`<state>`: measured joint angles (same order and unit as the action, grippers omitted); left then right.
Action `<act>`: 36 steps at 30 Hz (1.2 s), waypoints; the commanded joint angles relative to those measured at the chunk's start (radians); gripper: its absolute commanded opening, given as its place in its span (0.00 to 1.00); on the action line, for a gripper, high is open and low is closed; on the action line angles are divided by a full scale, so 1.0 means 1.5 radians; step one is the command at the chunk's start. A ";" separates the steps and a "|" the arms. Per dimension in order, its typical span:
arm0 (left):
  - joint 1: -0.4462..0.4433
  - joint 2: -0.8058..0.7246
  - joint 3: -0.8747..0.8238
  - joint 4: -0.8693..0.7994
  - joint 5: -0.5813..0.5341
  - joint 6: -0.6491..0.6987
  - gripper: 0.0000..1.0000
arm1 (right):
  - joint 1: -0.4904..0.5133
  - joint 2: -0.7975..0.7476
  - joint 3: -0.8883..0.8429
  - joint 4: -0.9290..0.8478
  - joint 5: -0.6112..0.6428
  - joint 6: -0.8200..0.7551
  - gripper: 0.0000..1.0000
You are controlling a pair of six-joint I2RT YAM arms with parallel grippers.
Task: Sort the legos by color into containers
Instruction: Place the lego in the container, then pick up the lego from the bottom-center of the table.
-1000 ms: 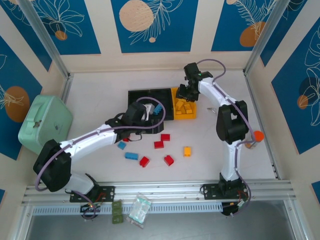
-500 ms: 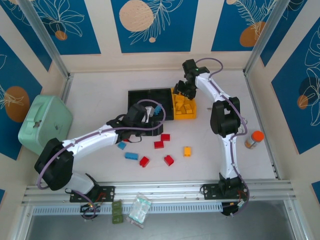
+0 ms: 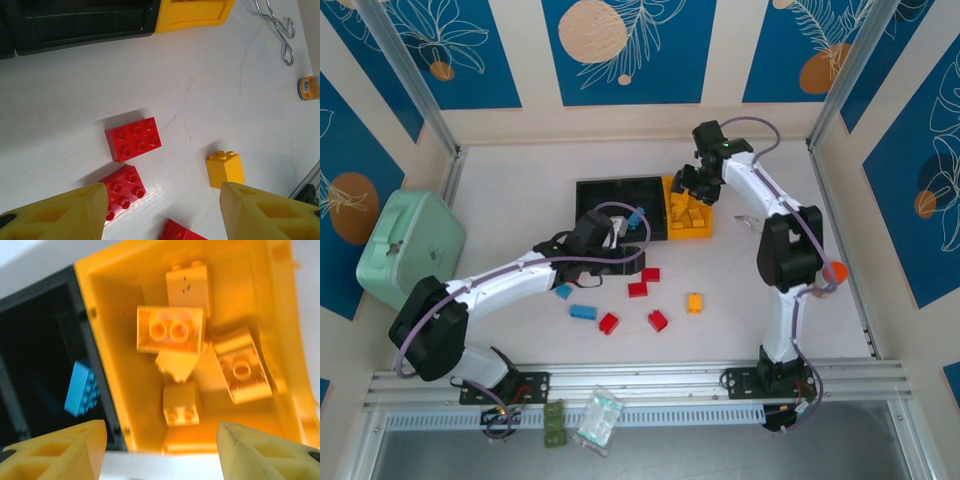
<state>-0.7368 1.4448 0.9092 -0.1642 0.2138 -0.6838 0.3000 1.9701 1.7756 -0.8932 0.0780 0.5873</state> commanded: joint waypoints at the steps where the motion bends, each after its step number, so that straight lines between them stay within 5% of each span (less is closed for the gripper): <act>1: 0.005 -0.012 -0.006 0.008 0.024 0.002 0.61 | 0.006 -0.096 -0.082 0.009 0.003 -0.016 0.60; 16: -0.008 -0.043 -0.055 -0.004 0.113 0.056 0.60 | 0.090 -0.334 -0.460 -0.033 0.033 0.046 0.60; 29: -0.018 -0.054 -0.080 0.002 0.086 0.042 0.60 | 0.190 -0.284 -0.566 0.018 0.017 0.116 0.59; 36: -0.019 -0.057 -0.097 0.020 0.076 0.026 0.61 | 0.207 -0.235 -0.556 0.033 0.027 0.117 0.48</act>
<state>-0.7574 1.3815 0.7792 -0.1524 0.3420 -0.6315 0.6014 1.6028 0.9337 -0.8478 0.1204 0.7502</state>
